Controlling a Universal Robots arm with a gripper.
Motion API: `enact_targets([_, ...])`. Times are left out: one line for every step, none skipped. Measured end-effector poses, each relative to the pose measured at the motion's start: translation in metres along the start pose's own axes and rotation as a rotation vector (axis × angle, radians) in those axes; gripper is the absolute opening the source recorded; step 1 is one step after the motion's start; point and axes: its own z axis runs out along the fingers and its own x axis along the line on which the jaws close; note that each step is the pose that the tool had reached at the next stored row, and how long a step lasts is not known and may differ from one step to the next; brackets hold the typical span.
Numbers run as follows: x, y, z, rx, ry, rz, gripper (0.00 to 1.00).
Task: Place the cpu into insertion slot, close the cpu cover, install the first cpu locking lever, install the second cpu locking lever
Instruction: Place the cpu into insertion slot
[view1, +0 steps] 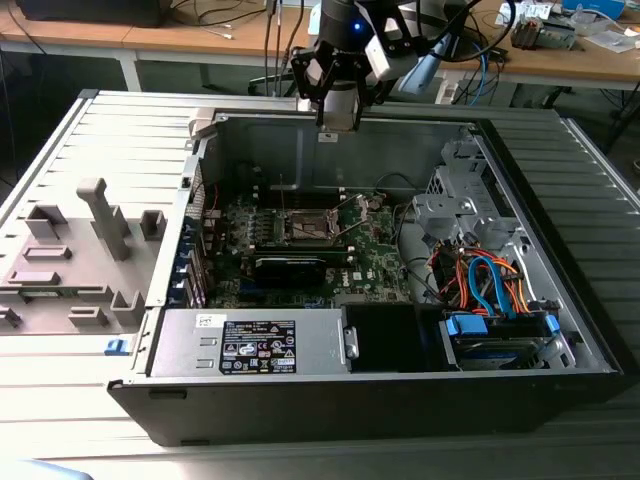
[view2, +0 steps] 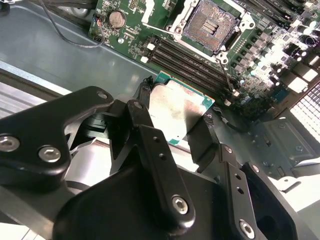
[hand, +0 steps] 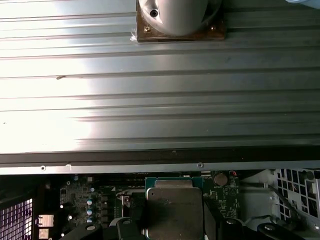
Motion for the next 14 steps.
enact_targets([0.0,0.0,0.0001,0.0,0.0001,0.0,0.55])
enact_targets([0.0,0.0,0.0001,0.0001,0.0001,0.0,0.55])
enact_targets([0.0,0.0,0.0002,0.0,0.0001,0.0,0.55])
enact_targets([0.0,0.0,0.0003,0.0001,0.0,0.0,0.55])
enact_targets([0.0,0.0,0.0004,0.0,0.0001,0.0,0.55])
enact_targets([0.0,0.0,0.0005,0.0,0.0,0.0,0.55])
enact_targets([0.0,-0.0001,0.0007,-0.0001,0.0,0.0,0.55])
enact_targets([0.0,-0.0001,0.0009,0.0,0.0,0.0,0.55])
enact_targets([0.0,-0.0002,0.001,0.0,0.0,0.0,0.55])
enact_targets([0.0001,-0.0006,0.0011,-0.0002,-0.0001,0.0,0.55])
enact_targets([0.0001,-0.001,0.0012,0.0,0.0,0.0,0.55])
enact_targets([0.0,-0.002,0.0012,-0.0001,0.0001,0.0,0.55])
enact_targets([0.0,-0.0034,0.0012,0.0,0.0001,0.0,0.55])
enact_targets([0.0,-0.0042,0.0012,0.0,0.0,0.0,0.55])
